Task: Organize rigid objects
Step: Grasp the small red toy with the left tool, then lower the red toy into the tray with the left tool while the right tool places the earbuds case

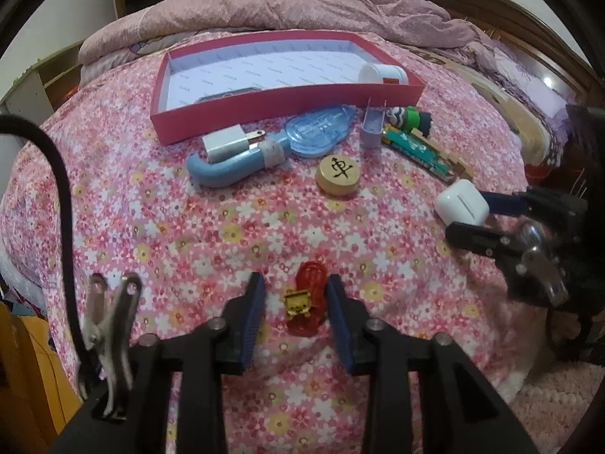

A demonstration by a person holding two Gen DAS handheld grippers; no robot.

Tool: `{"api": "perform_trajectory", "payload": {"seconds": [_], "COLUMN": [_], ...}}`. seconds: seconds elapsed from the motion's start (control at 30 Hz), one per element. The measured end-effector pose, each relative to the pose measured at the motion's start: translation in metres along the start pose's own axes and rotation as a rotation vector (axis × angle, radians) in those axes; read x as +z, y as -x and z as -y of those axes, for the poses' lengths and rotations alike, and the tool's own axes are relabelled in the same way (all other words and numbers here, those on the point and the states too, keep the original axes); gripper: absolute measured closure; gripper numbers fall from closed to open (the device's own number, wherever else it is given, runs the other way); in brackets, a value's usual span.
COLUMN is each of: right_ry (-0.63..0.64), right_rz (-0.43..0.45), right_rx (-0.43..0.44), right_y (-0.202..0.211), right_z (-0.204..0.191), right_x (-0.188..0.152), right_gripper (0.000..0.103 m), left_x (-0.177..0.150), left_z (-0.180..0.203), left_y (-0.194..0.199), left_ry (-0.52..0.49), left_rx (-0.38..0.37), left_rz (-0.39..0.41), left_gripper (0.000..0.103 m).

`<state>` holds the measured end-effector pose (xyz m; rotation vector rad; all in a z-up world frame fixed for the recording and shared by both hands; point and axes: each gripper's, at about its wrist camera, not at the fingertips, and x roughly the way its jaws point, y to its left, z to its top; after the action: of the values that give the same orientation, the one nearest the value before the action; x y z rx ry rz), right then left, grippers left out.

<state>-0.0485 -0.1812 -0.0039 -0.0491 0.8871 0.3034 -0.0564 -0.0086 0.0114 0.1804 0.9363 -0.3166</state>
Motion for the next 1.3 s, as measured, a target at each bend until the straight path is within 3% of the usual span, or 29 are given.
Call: {"api": "perform_trajectory", "payload": {"seconds": [0.4, 0.67, 1.03, 1.3], "right_ry": [-0.032, -0.016, -0.046, -0.052], "right_rz": [0.027, 0.064, 0.093, 0.141], "right_rx": [0.043, 0.061, 0.087, 0.082], "right_y": [0.006, 0.015, 0.016, 0.018], "right_z": [0.003, 0.003, 0.017, 0.025], "right_x": [-0.003, 0.005, 0.048, 0.089], "right_gripper": [0.045, 0.045, 0.045, 0.045], "left_x": [0.003, 0.018, 0.070, 0.114], "left_z": [-0.025, -0.041, -0.050, -0.058], "left_y": [0.009, 0.019, 0.028, 0.018], "left_ry": [0.101, 0.157, 0.153, 0.162], "left_rx": [-0.024, -0.001, 0.016, 0.015], "left_rz": [0.034, 0.076, 0.157, 0.170], "left_gripper": [0.080, 0.080, 0.080, 0.080]}}
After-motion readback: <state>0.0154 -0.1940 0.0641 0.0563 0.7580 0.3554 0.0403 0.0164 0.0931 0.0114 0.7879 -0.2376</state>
